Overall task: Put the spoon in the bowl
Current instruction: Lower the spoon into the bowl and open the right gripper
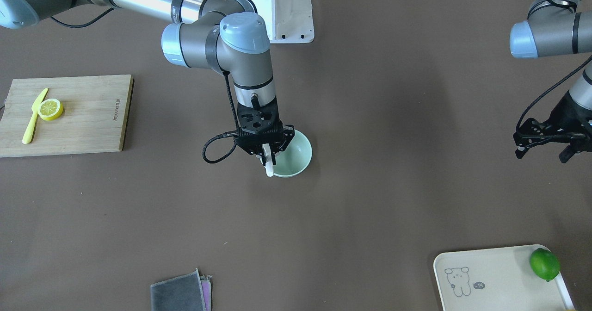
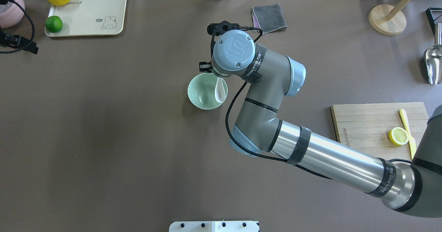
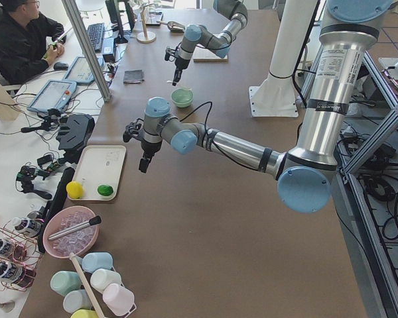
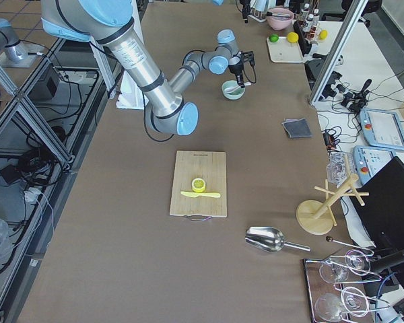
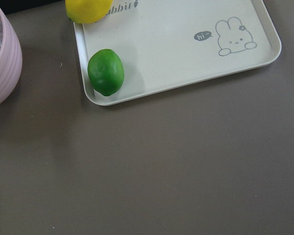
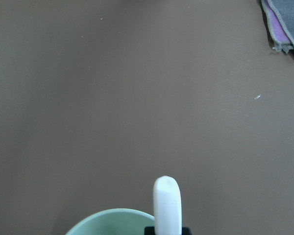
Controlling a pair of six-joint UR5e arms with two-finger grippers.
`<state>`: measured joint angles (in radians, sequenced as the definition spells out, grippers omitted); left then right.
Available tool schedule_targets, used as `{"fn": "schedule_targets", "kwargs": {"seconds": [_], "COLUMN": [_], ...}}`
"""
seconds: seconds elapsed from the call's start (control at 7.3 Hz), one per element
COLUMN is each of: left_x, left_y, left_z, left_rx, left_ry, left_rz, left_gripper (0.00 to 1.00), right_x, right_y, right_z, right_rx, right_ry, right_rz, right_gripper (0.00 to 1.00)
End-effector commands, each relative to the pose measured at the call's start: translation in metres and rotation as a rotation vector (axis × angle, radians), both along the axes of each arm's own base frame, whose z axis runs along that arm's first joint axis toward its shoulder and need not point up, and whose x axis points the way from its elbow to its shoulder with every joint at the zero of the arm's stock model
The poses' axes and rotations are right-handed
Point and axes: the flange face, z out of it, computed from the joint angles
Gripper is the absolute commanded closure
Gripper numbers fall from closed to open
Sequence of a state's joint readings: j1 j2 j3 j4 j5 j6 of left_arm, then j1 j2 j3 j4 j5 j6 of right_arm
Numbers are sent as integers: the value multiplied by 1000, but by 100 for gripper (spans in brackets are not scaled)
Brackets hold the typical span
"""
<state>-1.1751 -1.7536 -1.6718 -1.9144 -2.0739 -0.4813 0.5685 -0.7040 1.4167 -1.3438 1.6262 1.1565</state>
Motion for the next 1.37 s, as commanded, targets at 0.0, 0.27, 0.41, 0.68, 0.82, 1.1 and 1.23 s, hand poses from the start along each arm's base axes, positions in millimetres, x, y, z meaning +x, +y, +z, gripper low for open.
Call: {"fn": "schedule_targets", "kwargs": {"seconds": [0.0, 0.27, 0.41, 0.68, 0.82, 1.1, 1.23], "left_x": [0, 0, 0, 0, 0, 0, 0], "left_y": [-1, -1, -1, 0, 0, 1, 1], "left_z": [3, 4, 4, 4, 5, 6, 7], "left_rx": [-5, -6, -6, -7, -9, -10, -12], "left_ry": [-3, -3, -3, -3, -3, -4, -5], "left_rz": [1, 1, 1, 0, 0, 0, 0], "left_gripper": [2, 2, 2, 2, 2, 2, 2], "right_x": [-21, -32, -35, -39, -39, -38, -38], "right_y": [-6, 4, 5, 10, 10, 8, 8], "right_z": [-6, -7, -6, -5, -5, -5, -4], "right_rx": [6, 12, 14, 13, 11, 12, 11], "right_ry": [-20, -24, -20, -19, -20, -21, -19], "right_rz": [-3, 9, 12, 8, 9, 14, 14], "right_gripper": [100, 100, 100, 100, 100, 1, 0]}}
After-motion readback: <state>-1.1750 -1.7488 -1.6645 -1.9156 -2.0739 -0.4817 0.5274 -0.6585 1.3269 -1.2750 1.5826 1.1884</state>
